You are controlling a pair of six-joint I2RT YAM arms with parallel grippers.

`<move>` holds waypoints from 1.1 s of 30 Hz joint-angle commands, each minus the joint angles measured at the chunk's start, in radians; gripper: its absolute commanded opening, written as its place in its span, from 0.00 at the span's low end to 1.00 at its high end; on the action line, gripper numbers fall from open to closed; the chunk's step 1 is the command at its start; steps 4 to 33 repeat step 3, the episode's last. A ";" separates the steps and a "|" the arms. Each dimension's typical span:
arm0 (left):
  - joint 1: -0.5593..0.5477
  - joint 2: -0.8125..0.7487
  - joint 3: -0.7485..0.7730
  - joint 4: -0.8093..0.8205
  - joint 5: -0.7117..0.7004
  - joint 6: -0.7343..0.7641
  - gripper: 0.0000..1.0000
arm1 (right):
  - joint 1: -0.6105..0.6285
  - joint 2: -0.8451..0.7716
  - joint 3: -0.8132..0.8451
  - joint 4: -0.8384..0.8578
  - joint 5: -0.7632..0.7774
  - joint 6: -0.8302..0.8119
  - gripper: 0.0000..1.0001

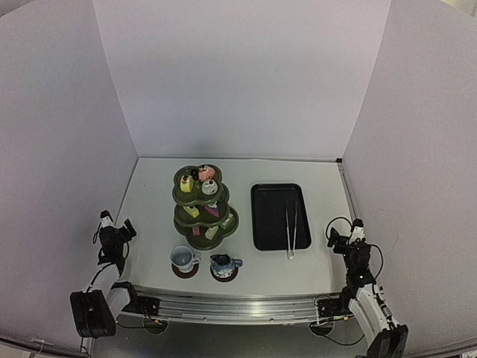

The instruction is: Serve the afternoon tea

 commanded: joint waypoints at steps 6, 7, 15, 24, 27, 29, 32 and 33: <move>0.007 0.010 0.062 -0.060 0.043 0.005 1.00 | -0.003 0.001 0.012 0.036 -0.017 0.005 0.98; 0.007 0.010 0.062 -0.060 0.043 0.005 1.00 | -0.003 0.001 0.012 0.036 -0.017 0.005 0.98; 0.007 0.010 0.062 -0.060 0.043 0.005 1.00 | -0.003 0.001 0.012 0.036 -0.017 0.005 0.98; 0.007 0.010 0.062 -0.060 0.043 0.005 1.00 | -0.003 0.001 0.012 0.036 -0.017 0.005 0.98; 0.007 0.010 0.062 -0.060 0.043 0.005 1.00 | -0.003 0.001 0.012 0.036 -0.017 0.005 0.98; 0.007 0.010 0.062 -0.060 0.043 0.005 1.00 | -0.003 0.001 0.012 0.036 -0.017 0.005 0.98; 0.007 0.010 0.062 -0.060 0.043 0.005 1.00 | -0.003 0.001 0.012 0.036 -0.017 0.005 0.98; 0.007 0.010 0.062 -0.060 0.043 0.005 1.00 | -0.003 0.001 0.012 0.036 -0.017 0.005 0.98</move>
